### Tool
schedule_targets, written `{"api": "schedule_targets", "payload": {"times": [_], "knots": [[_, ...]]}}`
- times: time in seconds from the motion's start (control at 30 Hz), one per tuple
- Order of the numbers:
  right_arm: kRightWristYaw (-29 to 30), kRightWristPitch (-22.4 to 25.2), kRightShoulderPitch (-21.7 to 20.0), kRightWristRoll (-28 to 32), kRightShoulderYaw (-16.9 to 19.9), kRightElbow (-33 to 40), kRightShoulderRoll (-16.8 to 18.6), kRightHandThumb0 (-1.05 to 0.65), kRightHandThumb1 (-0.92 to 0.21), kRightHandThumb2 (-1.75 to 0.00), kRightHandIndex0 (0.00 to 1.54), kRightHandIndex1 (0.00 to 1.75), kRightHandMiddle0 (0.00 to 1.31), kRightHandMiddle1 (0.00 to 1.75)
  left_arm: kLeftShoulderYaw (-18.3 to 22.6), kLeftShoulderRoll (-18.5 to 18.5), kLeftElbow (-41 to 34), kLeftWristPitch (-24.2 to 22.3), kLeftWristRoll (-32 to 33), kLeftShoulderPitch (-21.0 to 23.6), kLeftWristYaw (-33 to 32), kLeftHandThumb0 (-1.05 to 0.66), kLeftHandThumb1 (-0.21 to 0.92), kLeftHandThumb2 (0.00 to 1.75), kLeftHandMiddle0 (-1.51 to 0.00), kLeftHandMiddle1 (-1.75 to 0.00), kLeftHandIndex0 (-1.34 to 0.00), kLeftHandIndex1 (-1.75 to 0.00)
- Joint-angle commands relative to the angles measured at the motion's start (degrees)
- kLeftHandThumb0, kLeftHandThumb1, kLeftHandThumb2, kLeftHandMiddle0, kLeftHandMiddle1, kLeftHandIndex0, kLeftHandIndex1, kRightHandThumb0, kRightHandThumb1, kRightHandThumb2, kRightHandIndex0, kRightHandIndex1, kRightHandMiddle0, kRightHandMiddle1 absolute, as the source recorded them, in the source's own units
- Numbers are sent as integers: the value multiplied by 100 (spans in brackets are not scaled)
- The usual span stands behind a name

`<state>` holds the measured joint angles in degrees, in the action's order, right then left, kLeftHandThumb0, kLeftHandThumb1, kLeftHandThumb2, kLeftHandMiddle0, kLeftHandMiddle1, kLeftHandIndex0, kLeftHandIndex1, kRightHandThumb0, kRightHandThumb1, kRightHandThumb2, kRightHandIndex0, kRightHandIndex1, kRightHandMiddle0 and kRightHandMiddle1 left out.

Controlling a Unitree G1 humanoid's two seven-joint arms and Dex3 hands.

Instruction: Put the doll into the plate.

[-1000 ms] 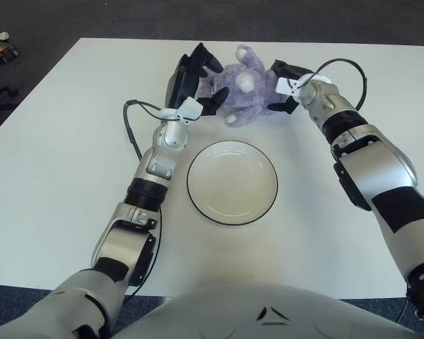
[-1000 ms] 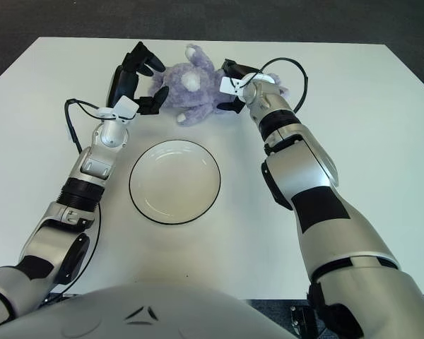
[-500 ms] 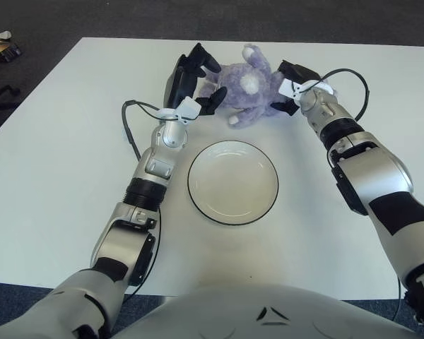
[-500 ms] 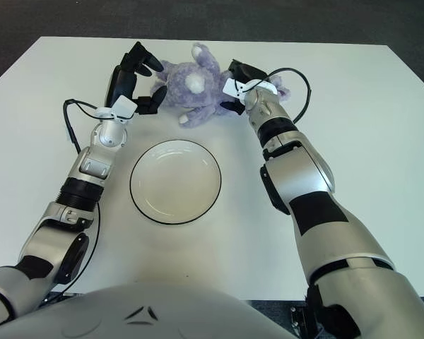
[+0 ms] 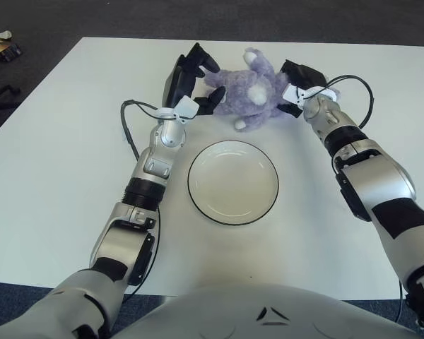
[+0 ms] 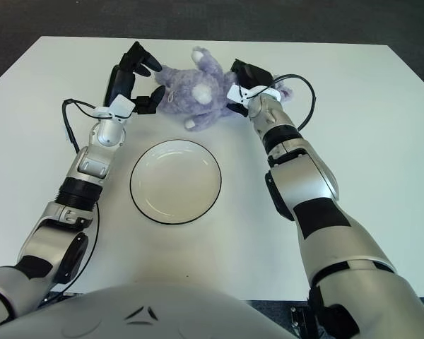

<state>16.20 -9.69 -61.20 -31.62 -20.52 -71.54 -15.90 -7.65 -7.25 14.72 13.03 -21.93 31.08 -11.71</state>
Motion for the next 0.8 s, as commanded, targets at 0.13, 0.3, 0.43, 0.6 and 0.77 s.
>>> {"api": "schedule_targets", "payload": {"times": [0.13, 0.3, 0.43, 0.6, 0.77], "knots": [[374, -79, 192, 210, 256, 128, -68, 0, 16, -174, 106, 143, 76, 175, 30, -59, 66, 106, 50, 66, 55, -41, 55, 101, -14, -175, -42, -175], [498, -289, 360, 360, 435, 398, -73, 0, 14, -175, 103, 150, 74, 175, 32, -78, 94, 130, 58, 74, 86, -40, 57, 98, -14, -175, -40, -175], [553, -363, 594, 513, 618, 866, -59, 0, 14, -175, 102, 151, 74, 175, 31, -102, 105, 92, 35, 81, 111, -40, 58, 97, -13, -175, -40, -175], [889, -408, 804, 489, 719, 1307, -19, 0, 15, -175, 104, 147, 75, 175, 31, -142, 126, 89, -17, 76, 95, -40, 58, 97, -12, -175, -40, -175], [1194, -448, 882, 389, 724, 1527, 7, 0, 15, -175, 103, 149, 74, 175, 33, -171, 190, 131, -66, 86, 39, -41, 57, 99, -12, -175, -41, -175]]}}
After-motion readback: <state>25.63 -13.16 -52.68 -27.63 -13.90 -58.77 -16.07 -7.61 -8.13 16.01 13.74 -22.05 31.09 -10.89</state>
